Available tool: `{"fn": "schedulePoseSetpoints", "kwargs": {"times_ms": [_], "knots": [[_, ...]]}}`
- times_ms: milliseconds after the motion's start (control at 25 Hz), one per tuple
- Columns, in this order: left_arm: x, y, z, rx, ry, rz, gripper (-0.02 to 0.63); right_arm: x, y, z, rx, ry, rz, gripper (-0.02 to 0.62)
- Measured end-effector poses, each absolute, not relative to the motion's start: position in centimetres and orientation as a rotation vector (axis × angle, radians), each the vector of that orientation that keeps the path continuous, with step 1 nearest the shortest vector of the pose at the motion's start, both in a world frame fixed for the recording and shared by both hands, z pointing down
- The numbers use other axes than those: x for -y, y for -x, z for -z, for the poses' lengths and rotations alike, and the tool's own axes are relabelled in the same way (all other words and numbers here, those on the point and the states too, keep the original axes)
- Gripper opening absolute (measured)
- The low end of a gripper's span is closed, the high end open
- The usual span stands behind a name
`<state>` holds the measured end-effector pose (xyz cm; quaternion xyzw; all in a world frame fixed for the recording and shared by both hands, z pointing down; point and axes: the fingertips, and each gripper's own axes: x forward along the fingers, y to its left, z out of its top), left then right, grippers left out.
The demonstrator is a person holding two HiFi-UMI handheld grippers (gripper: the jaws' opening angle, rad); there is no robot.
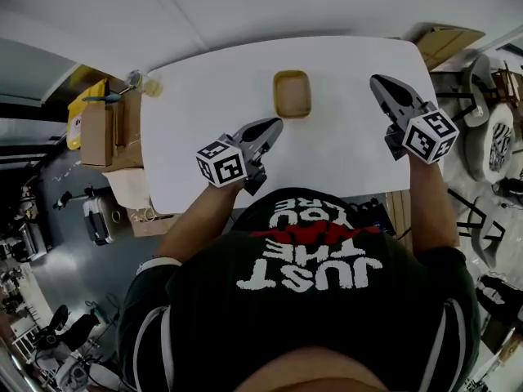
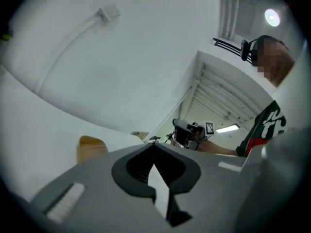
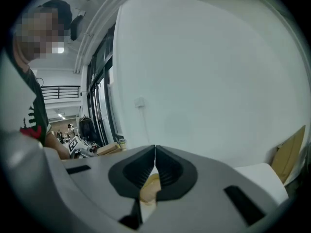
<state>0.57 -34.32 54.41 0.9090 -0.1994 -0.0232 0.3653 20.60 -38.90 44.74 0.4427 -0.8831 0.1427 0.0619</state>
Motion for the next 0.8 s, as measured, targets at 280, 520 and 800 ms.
{"fn": "schedulePoseSetpoints", "kwargs": {"times_ms": [280,520,800], "knots": [[33.9,-7.6,-59.6,0.453,-2.173,0.046,0.008,38.0,-23.6,-48.1,2.642,-1.318,-0.492,0.008],[33.9,-11.2,-63.9,0.461,-1.983,0.096,0.009,37.6,-25.9,-50.9,2.616,-1.286,-0.551,0.008],[34.6,-13.3,-67.6,0.479,-1.749,0.245,0.065,37.8,-27.2,-53.2,2.604,-1.263,-0.604,0.008]]}}
